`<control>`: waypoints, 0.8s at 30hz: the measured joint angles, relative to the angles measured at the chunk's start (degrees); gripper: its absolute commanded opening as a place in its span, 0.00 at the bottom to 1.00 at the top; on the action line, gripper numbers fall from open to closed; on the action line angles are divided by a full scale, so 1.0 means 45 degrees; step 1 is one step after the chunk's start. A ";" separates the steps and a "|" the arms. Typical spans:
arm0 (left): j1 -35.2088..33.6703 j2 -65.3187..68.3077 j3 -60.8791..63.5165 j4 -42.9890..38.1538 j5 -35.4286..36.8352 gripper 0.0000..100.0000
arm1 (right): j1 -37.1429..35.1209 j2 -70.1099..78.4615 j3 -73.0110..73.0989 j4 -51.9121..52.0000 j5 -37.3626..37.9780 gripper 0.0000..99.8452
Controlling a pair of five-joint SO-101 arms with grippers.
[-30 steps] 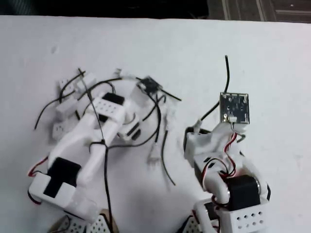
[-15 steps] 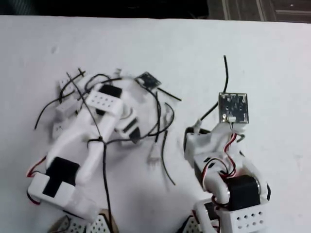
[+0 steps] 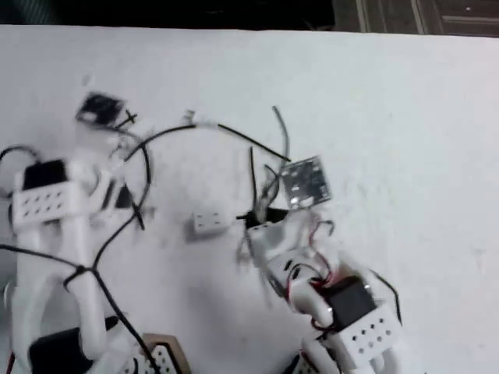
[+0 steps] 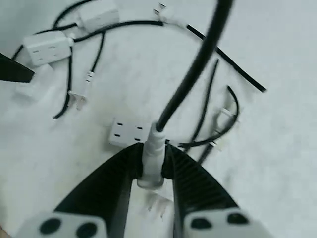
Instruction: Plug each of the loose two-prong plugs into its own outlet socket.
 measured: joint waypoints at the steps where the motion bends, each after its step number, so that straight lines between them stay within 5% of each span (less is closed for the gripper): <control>1: -0.0391 -0.0078 0.0410 -0.0234 0.0000 0.27 | -0.0332 0.0020 0.0352 -0.0625 -0.0020 0.02; 9: -0.1954 -0.0137 0.3204 -0.1797 0.0059 0.27 | -0.1915 0.0059 0.2462 -0.5040 -0.0020 0.02; 24: -0.1993 -0.0313 0.4298 -0.2872 0.1133 0.27 | -0.1973 0.7951 -0.0840 -0.5822 -0.1231 0.02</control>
